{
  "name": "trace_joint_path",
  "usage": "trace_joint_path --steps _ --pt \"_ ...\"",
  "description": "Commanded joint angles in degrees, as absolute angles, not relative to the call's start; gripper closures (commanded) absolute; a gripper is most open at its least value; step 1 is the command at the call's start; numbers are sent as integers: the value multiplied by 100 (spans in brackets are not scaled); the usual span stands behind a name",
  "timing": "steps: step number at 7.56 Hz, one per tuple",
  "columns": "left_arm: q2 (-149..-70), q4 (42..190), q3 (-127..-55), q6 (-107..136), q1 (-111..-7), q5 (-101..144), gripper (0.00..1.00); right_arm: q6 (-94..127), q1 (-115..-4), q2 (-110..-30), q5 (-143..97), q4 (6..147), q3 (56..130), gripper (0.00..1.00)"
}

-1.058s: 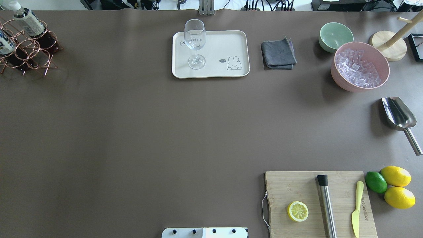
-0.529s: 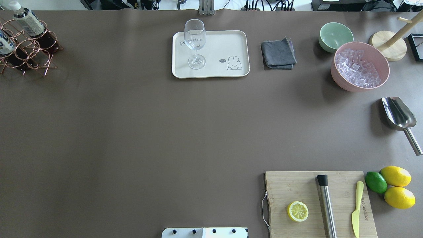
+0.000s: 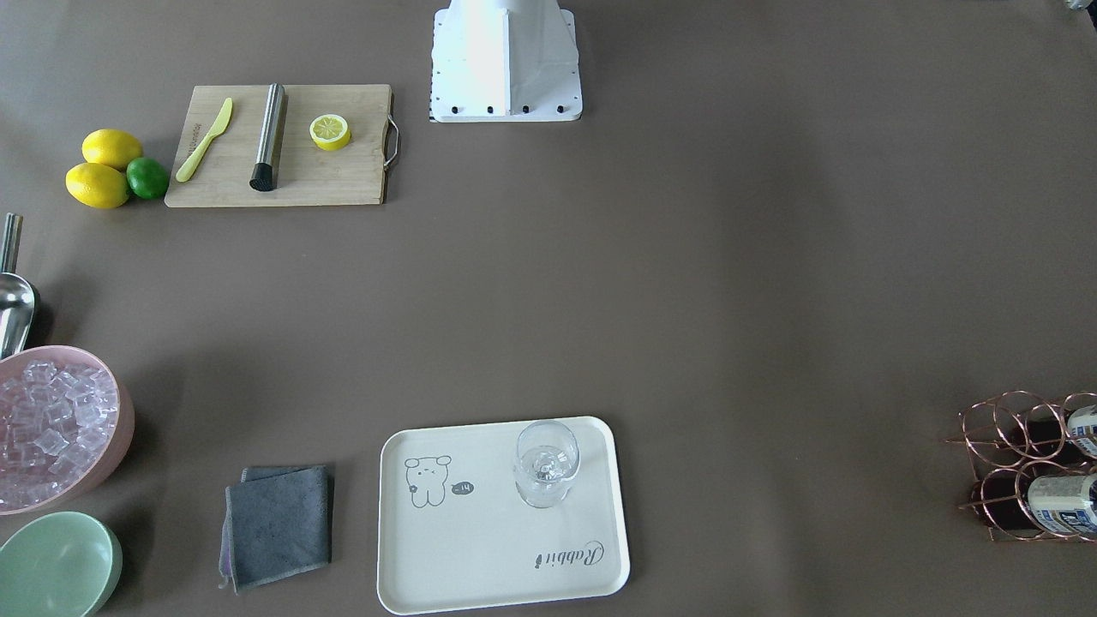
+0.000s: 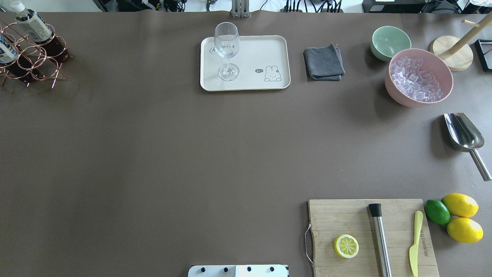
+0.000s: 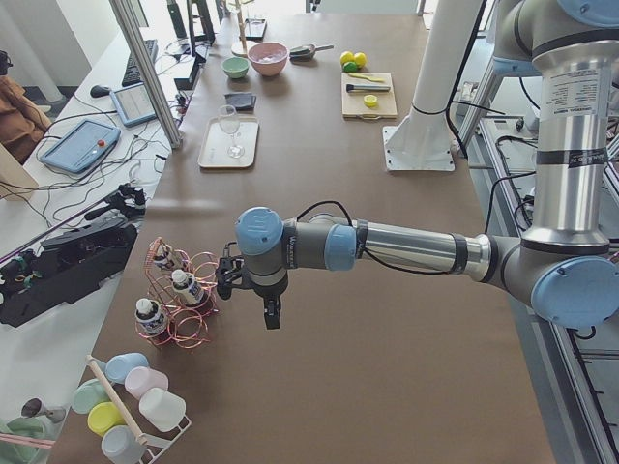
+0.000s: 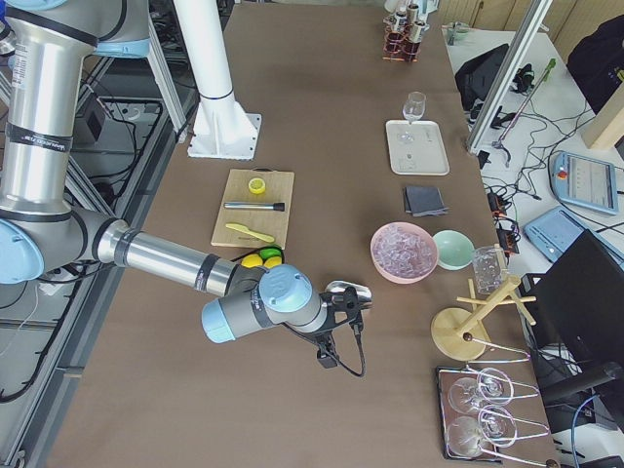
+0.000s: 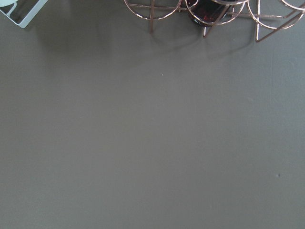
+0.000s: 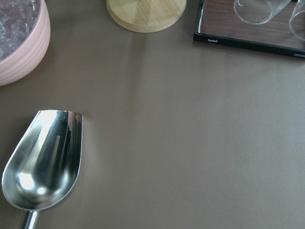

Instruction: Take tea from basket to plate

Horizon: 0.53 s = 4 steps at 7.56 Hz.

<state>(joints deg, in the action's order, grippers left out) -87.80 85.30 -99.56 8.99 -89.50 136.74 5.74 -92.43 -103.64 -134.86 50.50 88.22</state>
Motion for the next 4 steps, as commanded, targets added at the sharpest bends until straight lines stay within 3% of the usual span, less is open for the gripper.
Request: trace_joint_path --steps 1,4 --pt "-9419 8125 -9941 3114 -8982 13658 1 562 -9220 -10327 -13903 4992 8832 0" --pt "-10395 6489 -9896 4298 -9192 13685 1 1270 -8791 -10204 -14045 5089 8894 0"
